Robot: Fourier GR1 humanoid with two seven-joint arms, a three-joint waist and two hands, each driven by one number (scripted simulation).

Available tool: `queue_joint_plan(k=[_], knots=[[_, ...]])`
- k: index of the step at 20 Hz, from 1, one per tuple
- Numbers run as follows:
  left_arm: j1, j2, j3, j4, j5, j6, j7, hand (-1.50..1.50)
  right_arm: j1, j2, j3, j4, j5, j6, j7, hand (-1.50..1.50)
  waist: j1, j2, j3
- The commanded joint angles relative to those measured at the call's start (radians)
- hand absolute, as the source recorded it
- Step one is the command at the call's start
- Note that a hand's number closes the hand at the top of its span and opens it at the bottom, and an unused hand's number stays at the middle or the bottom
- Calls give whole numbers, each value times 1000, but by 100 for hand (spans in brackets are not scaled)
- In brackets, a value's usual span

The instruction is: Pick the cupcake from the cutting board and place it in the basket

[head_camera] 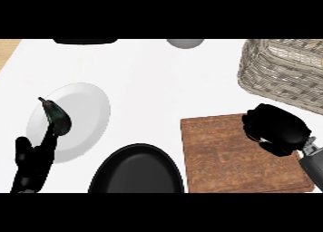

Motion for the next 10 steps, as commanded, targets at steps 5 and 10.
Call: queue_joint_plan(k=[5,10], knots=[[24,-40,-36,25,6,-14,38,0,-17,286,-130,120,-24,155,473,150,-13,17,-17],[45,-20,-28,11,6,-29,39,0,-93,509,-256,142,-6,137,884,150,4,15,-18]])
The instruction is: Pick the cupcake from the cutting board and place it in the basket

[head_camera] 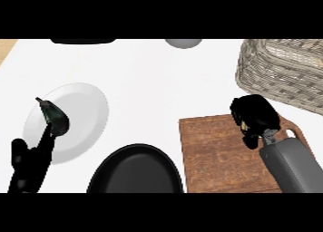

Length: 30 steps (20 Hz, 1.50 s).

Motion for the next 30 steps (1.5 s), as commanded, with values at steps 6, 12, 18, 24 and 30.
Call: queue_joint_plan(k=[6,12,18,24,30], knots=[[14,-27,-35,50,18,-38,37,0,-165,316,-226,-123,-216,-301,464,150,19,11,1],[-1,-51,-45,83,1,-30,28,0,-375,320,-228,-213,-156,-483,670,150,12,8,-6],[18,-50,-45,52,-4,-37,41,0,-614,258,-319,-177,-39,-376,885,150,7,6,-6],[2,-52,-17,100,-7,-41,16,0,-710,142,-441,-168,-86,-312,902,150,1,9,-6],[8,-58,-34,78,-24,-47,39,0,-714,31,-522,-48,-132,-302,819,150,7,13,-5]])
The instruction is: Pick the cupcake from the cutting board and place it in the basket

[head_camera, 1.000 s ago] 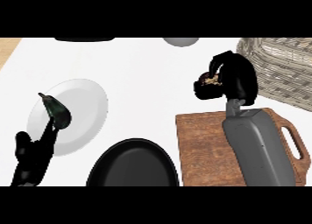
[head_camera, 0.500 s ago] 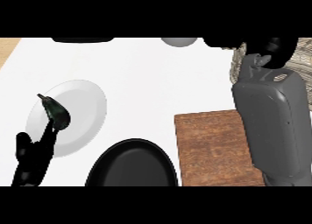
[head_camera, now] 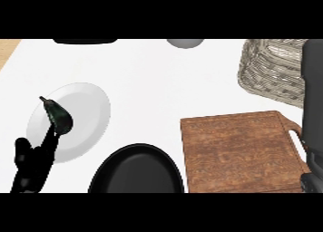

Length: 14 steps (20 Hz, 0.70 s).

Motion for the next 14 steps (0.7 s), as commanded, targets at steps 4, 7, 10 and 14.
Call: queue_joint_plan(k=[4,7,10,14], knots=[[59,-38,-50,25,-7,-25,33,0,-59,-127,-96,181,-43,4,-63,150,10,12,-16],[-24,-55,-47,51,-22,3,72,0,-21,-138,-94,229,-57,-20,-134,150,1,14,-15],[-6,-52,-34,58,1,-27,52,0,-27,-195,-141,337,-91,-43,-223,150,10,18,-15],[11,-39,-19,22,-6,-19,72,0,-11,-192,-188,451,-118,-153,-306,150,22,19,-15]])
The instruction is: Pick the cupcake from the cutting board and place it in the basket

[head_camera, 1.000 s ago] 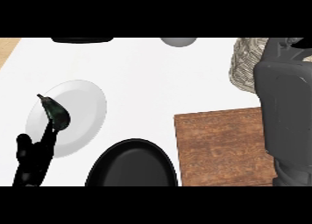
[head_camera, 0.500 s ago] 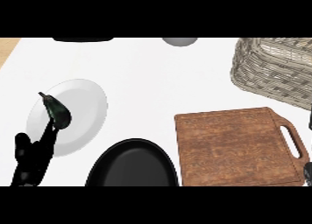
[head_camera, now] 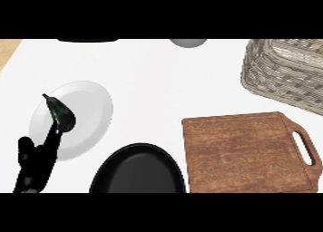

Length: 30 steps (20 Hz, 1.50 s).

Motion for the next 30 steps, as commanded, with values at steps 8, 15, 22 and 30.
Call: queue_joint_plan(k=[8,15,22,30], knots=[[41,-23,-20,50,7,-43,22,0,25,-31,-166,230,-174,-172,-229,150,2,10,-15],[-22,-12,14,76,23,-61,47,0,56,-66,-207,336,-249,-190,-377,150,-5,10,-15],[30,-24,2,49,13,-58,58,0,137,-162,-118,438,-88,-185,-344,150,-5,9,-15],[61,-48,-12,40,-11,-59,33,0,134,-193,-115,413,-115,-201,-396,-150,-13,2,-16]])
